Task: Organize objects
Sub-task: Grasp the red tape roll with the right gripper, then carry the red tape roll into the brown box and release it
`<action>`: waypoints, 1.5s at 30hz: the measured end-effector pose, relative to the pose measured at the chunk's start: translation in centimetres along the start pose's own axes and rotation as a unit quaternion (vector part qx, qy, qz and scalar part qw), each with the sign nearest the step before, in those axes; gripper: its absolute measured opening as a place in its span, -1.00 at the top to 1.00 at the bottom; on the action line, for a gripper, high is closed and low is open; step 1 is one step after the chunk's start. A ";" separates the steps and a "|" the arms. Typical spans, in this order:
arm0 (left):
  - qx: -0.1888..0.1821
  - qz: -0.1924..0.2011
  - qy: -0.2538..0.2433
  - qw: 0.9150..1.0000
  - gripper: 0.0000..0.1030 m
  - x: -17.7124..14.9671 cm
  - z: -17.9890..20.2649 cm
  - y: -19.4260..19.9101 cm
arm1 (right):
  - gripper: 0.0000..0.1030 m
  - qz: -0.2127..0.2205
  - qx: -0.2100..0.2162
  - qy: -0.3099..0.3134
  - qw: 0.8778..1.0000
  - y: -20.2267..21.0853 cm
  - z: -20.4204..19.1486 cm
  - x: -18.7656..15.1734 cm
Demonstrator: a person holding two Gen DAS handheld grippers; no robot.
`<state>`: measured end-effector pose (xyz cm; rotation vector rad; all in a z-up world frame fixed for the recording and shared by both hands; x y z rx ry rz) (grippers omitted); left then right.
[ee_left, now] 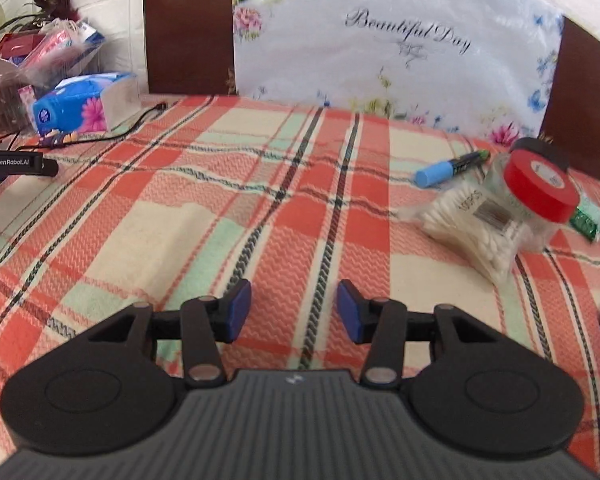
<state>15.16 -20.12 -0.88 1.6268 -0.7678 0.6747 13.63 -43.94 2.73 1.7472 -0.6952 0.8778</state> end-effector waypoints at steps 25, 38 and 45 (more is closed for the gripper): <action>-0.118 0.022 -0.005 0.993 -0.05 0.8 3.8 1.8 | -0.49 -0.042 -0.034 0.009 0.998 3.5 3.4 -2.4; -0.323 -0.079 -0.154 0.931 0.21 2.8 20.1 4.0 | -0.47 -0.055 -0.035 0.007 0.998 5.8 5.5 -5.4; -0.310 -0.020 -0.176 0.934 0.42 7.1 21.8 7.4 | -0.45 0.014 -0.043 -0.003 0.999 8.5 6.4 -4.0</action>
Point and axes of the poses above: each gripper's, at about its wrist camera, not at the fingertips, and y roughly against the way its jaws point, z to its right, x to its top, the point moved 1 cm from there along -y, roughly the way its jaws point, and after that the axes turned 15 degrees about -y, right-handed, at the moved point
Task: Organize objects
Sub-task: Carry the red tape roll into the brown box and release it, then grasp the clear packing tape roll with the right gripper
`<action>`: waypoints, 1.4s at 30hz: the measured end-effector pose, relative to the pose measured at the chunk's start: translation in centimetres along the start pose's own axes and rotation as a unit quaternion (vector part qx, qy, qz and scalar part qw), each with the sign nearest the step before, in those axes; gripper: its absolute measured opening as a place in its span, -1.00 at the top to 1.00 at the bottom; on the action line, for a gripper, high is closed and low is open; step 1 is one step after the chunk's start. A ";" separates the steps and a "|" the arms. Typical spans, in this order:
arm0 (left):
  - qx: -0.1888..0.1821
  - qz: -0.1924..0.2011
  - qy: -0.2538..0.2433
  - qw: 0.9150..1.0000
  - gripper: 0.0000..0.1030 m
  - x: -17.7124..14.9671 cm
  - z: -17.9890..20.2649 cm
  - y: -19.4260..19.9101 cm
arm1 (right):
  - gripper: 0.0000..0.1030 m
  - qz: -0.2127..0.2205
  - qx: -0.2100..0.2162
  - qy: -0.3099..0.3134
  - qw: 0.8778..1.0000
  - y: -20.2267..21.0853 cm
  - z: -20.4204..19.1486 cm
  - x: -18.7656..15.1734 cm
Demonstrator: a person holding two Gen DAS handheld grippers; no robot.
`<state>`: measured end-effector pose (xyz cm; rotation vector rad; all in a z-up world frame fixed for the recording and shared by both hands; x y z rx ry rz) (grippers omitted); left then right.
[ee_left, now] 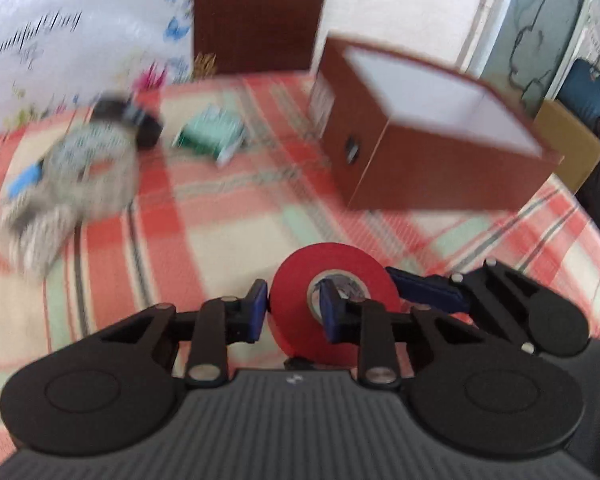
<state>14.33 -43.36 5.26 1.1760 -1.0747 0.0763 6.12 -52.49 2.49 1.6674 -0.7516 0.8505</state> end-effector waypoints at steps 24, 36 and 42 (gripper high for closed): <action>-0.005 0.039 -0.098 0.994 0.39 16.8 13.3 -12.6 | -0.50 0.098 -0.155 -0.089 0.979 1.0 21.3 9.2; 0.048 0.073 -0.089 0.992 0.38 13.5 11.7 -5.5 | -0.50 0.119 -0.164 -0.105 0.974 4.8 17.0 7.9; 0.075 0.078 -0.088 0.990 0.38 10.2 10.5 -2.3 | -0.51 0.142 -0.173 -0.168 0.960 7.9 16.3 6.4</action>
Point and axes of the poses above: each gripper's, at about its wrist camera, not at the fingertips, and y roughly against the way its jaws point, z to its right, x to its top, the point moved 1 cm from there along -y, roughly the way its jaws point, and after that the axes turned 15 degrees about -y, right-handed, at the moved point
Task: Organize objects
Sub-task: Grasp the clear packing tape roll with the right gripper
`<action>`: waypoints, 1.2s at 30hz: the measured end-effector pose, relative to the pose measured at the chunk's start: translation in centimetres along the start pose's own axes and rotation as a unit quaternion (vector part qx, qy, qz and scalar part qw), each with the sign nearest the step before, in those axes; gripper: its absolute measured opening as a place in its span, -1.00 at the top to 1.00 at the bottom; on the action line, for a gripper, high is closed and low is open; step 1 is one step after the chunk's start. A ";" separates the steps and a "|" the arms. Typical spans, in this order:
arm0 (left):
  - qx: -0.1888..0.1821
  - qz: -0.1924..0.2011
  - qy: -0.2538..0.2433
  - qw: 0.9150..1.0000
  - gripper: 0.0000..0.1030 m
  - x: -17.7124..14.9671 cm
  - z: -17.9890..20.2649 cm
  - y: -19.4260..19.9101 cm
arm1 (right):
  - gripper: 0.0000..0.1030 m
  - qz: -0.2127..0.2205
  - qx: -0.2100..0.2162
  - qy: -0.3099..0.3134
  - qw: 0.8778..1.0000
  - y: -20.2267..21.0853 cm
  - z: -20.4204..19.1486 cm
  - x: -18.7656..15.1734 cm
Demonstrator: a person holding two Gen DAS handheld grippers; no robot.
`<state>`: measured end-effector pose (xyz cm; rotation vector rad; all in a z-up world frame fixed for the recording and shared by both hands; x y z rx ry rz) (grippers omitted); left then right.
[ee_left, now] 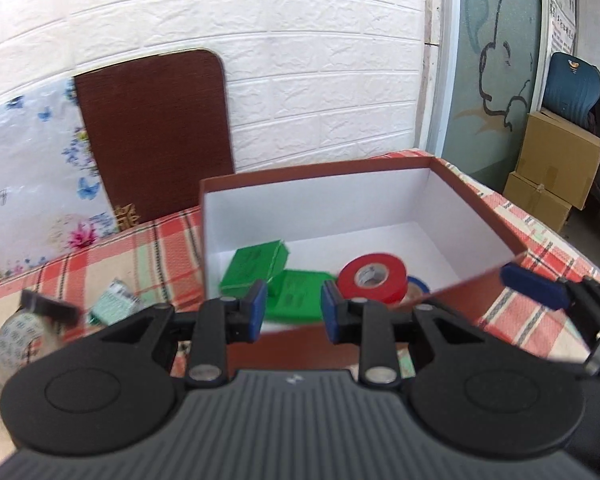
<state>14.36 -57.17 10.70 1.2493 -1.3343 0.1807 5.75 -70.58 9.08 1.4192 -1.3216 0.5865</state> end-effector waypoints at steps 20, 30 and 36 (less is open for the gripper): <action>0.086 -0.057 0.035 0.994 0.38 -11.8 -6.9 5.0 | -0.56 -0.060 0.021 -0.054 0.997 2.8 -6.9 -3.9; 0.106 -0.071 0.087 0.988 0.35 -15.8 -11.0 5.2 | -0.55 -0.100 0.044 0.000 0.994 2.1 -12.0 -7.0; 0.158 -0.076 0.124 0.977 0.25 -20.0 -15.9 5.8 | -0.53 -0.146 0.077 0.038 0.986 0.6 -15.4 -9.5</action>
Point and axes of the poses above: each gripper's, at about its wrist camera, not at the fingertips, and y roughly against the way its jaws point, z to its right, x to its top, the point moved 1 cm from there along -y, roughly the way its jaws point, and after that the axes turned 15 degrees about -y, right-handed, at the moved point
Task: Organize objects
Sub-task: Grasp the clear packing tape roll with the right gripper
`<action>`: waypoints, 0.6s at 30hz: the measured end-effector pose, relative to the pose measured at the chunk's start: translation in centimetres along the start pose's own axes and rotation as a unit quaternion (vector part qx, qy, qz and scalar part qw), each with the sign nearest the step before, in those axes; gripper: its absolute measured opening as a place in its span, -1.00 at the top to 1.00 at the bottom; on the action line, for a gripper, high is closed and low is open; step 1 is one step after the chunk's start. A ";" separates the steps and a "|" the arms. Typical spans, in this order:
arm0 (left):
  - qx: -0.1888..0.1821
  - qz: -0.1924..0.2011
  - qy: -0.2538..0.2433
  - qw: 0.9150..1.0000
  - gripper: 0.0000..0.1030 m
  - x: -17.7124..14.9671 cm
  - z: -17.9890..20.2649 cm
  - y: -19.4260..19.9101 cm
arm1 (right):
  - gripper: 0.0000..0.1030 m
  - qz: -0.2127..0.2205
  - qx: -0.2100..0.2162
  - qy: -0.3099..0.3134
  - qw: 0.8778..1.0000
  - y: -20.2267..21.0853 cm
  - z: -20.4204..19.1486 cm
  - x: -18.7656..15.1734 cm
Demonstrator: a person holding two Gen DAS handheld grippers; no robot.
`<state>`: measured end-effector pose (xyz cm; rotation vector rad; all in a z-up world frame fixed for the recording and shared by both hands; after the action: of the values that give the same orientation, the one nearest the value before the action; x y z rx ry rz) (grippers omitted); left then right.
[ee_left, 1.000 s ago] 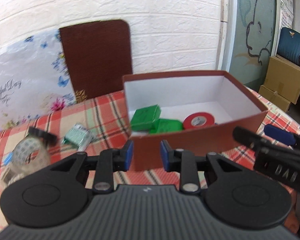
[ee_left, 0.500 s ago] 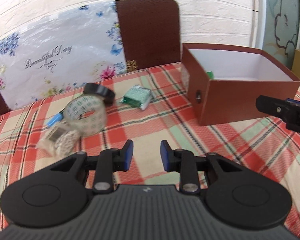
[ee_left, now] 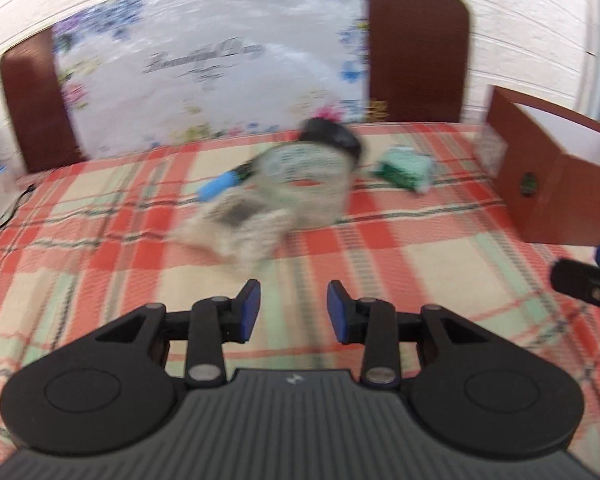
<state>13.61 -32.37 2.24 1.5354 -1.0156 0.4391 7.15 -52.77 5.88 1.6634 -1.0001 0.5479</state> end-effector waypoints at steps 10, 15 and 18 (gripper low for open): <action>0.070 0.029 0.137 0.988 0.11 -5.9 -9.3 -2.4 | -0.42 -0.019 0.065 0.093 0.993 -7.7 -8.3 0.7; 0.076 0.033 0.107 0.991 0.07 -5.4 -8.2 -2.8 | -0.64 -0.047 0.071 0.073 0.994 -14.1 -11.0 2.9; 0.069 0.040 0.123 0.989 0.07 -5.6 -8.6 -2.7 | -0.91 -0.054 0.075 0.071 0.993 -17.5 -12.5 3.5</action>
<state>14.91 -22.52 -1.53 1.5223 -0.8694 0.7503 25.20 -40.86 2.96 1.7718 -0.7771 0.6725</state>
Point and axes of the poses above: each gripper's, at about its wrist camera, not at the fingertips, and y roughly against the way its jaws point, z to its right, x to its top, the point moved 1 cm from there along -y, roughly the way its jaws point, and after that the axes turned 15 degrees about -y, right-handed, at the moved point
